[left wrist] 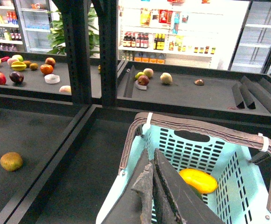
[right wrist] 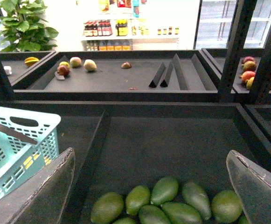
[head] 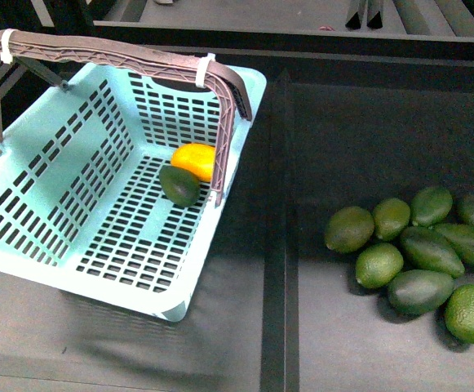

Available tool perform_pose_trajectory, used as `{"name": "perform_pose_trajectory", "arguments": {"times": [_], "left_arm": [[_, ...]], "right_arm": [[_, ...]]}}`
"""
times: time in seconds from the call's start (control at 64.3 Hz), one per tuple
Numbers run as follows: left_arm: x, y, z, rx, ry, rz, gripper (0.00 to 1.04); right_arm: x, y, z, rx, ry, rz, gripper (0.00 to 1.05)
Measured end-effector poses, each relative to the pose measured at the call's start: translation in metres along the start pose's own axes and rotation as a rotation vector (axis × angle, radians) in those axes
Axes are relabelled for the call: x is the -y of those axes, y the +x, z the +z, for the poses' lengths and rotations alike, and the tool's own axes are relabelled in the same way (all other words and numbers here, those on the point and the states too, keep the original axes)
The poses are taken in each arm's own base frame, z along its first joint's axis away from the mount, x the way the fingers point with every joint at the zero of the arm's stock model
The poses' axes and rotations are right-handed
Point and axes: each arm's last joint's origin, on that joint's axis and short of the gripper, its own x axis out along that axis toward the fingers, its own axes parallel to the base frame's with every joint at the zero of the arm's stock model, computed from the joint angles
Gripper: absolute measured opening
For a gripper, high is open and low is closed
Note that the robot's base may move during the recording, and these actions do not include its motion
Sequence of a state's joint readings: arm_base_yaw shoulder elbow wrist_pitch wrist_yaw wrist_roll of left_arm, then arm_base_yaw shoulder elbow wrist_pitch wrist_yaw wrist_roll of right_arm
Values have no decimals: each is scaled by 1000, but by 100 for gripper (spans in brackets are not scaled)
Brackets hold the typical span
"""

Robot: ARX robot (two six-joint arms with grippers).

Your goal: Pick mango and avocado into basket

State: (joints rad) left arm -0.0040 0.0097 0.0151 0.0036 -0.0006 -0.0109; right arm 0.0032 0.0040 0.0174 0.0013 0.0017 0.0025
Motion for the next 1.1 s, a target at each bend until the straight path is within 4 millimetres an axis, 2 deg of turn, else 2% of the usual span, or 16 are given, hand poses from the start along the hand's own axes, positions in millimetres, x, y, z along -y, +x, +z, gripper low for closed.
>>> {"name": "perform_pose_trajectory", "arguments": {"times": [0.591,0.793,0.824,0.87,0.886,0.917,0.933,1.104], "left_arm": [[0,0,0,1,0,0,2],[0,0,0,1,0,0,46],[0,0,0,1,0,0,57],[0,0,0,1,0,0,67],[0,0,0,1,0,0,89],[0,0,0,1,0,0,95],[0,0,0,1,0,0,98],[0,0,0,1,2,0,96]], "right_arm": [[0,0,0,0,0,0,96],[0,0,0,0,0,0,96],[0,0,0,0,0,0,96],[0,0,0,0,0,0,96],[0,0,0,0,0,0,96],[0,0,0,0,0,0,96],[0,0,0,0,0,0,96],[0,0,0,0,0,0,96]]}}
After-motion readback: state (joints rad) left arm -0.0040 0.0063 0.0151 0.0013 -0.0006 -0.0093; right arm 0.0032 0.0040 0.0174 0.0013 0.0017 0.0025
